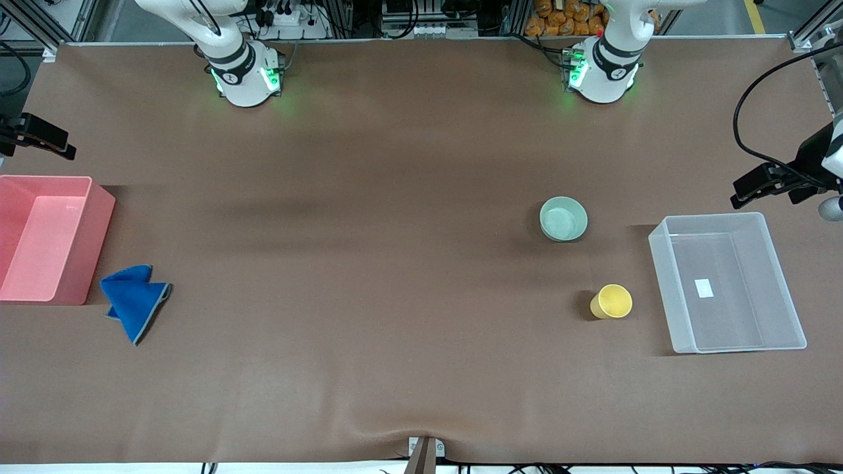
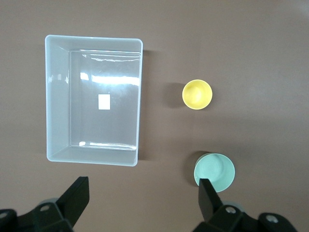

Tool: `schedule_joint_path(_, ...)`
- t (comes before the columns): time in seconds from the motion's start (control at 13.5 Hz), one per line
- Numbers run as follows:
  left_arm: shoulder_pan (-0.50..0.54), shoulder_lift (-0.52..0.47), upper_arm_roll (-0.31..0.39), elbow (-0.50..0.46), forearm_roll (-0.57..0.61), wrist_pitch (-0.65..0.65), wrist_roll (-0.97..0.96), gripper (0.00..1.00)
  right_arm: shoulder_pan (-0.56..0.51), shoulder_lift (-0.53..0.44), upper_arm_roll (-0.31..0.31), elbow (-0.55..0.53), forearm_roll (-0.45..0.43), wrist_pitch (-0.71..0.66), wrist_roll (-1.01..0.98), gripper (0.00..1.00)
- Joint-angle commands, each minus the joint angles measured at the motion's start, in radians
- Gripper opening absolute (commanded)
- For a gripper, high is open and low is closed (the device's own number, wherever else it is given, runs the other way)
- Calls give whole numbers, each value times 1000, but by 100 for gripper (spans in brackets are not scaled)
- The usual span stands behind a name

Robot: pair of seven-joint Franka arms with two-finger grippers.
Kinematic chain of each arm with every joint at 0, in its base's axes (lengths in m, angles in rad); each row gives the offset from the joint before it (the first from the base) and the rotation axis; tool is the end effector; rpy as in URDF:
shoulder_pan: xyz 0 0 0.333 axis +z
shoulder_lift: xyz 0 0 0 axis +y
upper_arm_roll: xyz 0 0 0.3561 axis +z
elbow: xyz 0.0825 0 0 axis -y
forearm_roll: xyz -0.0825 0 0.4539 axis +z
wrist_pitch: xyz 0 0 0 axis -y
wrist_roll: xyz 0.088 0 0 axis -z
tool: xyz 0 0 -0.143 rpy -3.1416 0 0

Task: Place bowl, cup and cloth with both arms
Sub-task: 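Move the left gripper toward the yellow cup while the right gripper reaches the cloth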

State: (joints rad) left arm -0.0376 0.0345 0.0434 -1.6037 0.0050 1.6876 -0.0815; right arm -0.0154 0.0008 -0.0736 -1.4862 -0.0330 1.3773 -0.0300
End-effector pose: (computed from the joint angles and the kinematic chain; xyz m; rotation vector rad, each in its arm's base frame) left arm 0.6481 0.0040 0.5993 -3.1331 -0.1360 -0.0779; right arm 0.5972 -0.0585 0.6575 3.1090 -0.0989 -0.1735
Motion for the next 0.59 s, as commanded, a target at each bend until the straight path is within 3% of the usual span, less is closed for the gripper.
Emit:
schedule_joint_path(0.0, 15, -10, -10, 7, -16, -12, -1, 100, 0, -21, -3, -9, 2, 28, -10, 100)
schedule_joint_path(0.52, 12, 4, -13, 2, -17, -12, -1, 100, -8, -21, -9, -14, 19, 34, -8, 100)
